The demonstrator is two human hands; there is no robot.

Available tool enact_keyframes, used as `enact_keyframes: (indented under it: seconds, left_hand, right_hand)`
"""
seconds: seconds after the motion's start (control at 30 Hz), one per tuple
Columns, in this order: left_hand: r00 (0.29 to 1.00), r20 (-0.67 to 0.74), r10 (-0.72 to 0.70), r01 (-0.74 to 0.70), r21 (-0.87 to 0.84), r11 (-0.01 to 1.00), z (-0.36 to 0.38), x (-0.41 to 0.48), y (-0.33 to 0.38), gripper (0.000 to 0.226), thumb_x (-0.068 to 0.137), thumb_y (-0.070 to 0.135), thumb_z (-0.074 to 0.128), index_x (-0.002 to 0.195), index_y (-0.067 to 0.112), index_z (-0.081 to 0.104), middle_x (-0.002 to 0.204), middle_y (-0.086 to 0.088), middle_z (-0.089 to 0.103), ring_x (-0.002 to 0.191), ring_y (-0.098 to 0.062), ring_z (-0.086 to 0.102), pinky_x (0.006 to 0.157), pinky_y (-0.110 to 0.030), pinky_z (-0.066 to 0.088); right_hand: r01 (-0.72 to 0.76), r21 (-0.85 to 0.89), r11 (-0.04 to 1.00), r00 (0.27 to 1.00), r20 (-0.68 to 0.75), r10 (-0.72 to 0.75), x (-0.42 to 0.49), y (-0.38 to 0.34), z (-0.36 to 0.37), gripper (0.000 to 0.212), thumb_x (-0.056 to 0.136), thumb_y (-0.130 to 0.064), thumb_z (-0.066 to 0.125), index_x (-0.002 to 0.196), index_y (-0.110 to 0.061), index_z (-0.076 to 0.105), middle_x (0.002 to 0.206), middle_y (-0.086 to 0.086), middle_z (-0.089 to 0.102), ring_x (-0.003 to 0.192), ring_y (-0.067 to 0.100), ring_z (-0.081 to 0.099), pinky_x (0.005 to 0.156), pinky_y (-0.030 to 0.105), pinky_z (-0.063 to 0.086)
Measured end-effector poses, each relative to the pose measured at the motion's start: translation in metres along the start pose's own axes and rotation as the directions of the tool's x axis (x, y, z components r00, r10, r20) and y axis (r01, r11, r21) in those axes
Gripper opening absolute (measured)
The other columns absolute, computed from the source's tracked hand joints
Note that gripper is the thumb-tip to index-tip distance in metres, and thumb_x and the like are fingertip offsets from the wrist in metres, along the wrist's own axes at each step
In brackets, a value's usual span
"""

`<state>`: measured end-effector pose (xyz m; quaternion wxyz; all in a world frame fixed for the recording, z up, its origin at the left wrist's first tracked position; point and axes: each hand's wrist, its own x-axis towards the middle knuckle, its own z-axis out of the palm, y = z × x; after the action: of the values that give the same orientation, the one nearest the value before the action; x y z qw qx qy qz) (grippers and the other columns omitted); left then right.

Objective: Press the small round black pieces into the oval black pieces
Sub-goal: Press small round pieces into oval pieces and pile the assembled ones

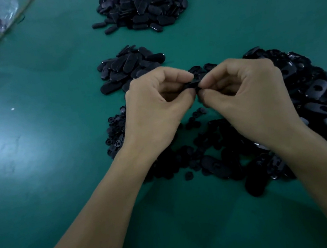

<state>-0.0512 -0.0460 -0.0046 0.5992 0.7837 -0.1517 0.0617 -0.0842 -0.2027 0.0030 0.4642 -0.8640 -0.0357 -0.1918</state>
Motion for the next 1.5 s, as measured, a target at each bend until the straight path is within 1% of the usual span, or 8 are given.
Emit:
enact_keyframes:
  seconds: [0.1,0.23,0.53,0.67,1.03,1.17,1.33,1.5]
  left_hand:
    - [0.999,0.005,-0.043,0.043,-0.066,0.997,-0.002,0.001,-0.001,0.027,0.08,0.003,0.081,0.088,0.028,0.074,0.082,0.004,0.076,0.08,-0.014,0.075,0.079,-0.036,0.063]
    - [0.998,0.01,-0.067,0.068,-0.128,0.99,-0.002,0.002,-0.002,0.024,0.078,0.004,0.081,0.088,0.026,0.075,0.084,-0.001,0.077,0.083,-0.019,0.076,0.08,-0.04,0.063]
    - [1.0,0.022,-0.022,0.025,-0.101,0.995,-0.001,0.001,-0.002,0.029,0.079,-0.001,0.081,0.086,0.027,0.076,0.081,0.006,0.078,0.078,-0.012,0.076,0.078,-0.034,0.062]
    - [1.0,0.021,-0.008,0.009,-0.034,0.999,0.0,0.001,-0.002,0.028,0.081,-0.001,0.08,0.088,0.026,0.075,0.081,0.006,0.077,0.076,-0.011,0.075,0.077,-0.031,0.061]
    - [0.995,0.029,0.096,-0.1,0.186,0.978,0.002,-0.003,0.002,0.021,0.084,0.001,0.076,0.095,0.018,0.076,0.084,0.017,0.073,0.076,0.004,0.07,0.073,-0.013,0.055]
    - [0.989,0.08,0.128,-0.145,0.283,0.948,-0.001,-0.003,0.0,0.018,0.085,0.004,0.076,0.099,0.016,0.076,0.086,0.013,0.073,0.078,0.001,0.069,0.074,-0.019,0.057]
    - [0.987,0.067,0.148,-0.162,0.353,0.922,-0.003,-0.001,-0.004,0.016,0.086,0.006,0.073,0.098,0.017,0.072,0.084,0.013,0.071,0.076,-0.003,0.067,0.071,-0.026,0.055]
    - [0.996,0.041,0.085,-0.093,0.311,0.946,0.001,-0.002,-0.005,0.021,0.087,0.014,0.074,0.094,0.032,0.066,0.085,0.015,0.068,0.075,-0.01,0.066,0.069,-0.027,0.053]
  right_hand:
    - [-0.079,0.117,0.99,0.997,0.007,0.079,0.003,0.003,0.0,0.015,0.086,-0.014,0.075,0.083,-0.028,0.071,0.073,-0.009,0.073,0.069,0.007,0.072,0.065,0.024,0.058]
    - [-0.125,0.207,0.97,0.992,0.029,0.122,0.004,0.005,0.0,0.016,0.089,-0.011,0.074,0.085,-0.026,0.07,0.076,-0.008,0.075,0.069,0.009,0.073,0.063,0.023,0.055]
    - [-0.033,0.088,0.996,0.999,-0.002,0.033,0.003,0.003,0.002,0.023,0.089,-0.013,0.072,0.082,-0.035,0.067,0.073,-0.011,0.072,0.071,0.008,0.071,0.068,0.031,0.059]
    - [-0.022,0.081,0.996,0.999,0.05,0.018,0.003,0.001,0.0,0.029,0.09,-0.009,0.073,0.083,-0.036,0.066,0.073,-0.012,0.072,0.069,0.003,0.071,0.066,0.02,0.056]
    - [-0.061,-0.01,0.998,0.998,-0.011,0.061,-0.006,-0.004,0.007,0.031,0.089,-0.006,0.072,0.078,-0.031,0.057,0.072,-0.009,0.069,0.067,0.005,0.069,0.064,0.028,0.059]
    - [-0.068,-0.006,0.998,0.995,0.074,0.068,-0.006,-0.007,0.008,0.03,0.093,0.001,0.064,0.085,-0.028,0.059,0.076,-0.01,0.071,0.072,0.0,0.07,0.068,0.022,0.059]
    - [-0.17,0.184,0.968,0.971,0.198,0.133,-0.003,-0.006,0.007,0.025,0.095,-0.001,0.063,0.089,-0.024,0.056,0.08,-0.001,0.075,0.076,0.011,0.075,0.073,0.034,0.062]
    - [-0.107,0.059,0.992,0.993,0.061,0.103,0.0,0.004,0.004,0.015,0.09,-0.016,0.073,0.096,-0.027,0.065,0.079,-0.008,0.073,0.076,0.003,0.07,0.075,0.024,0.058]
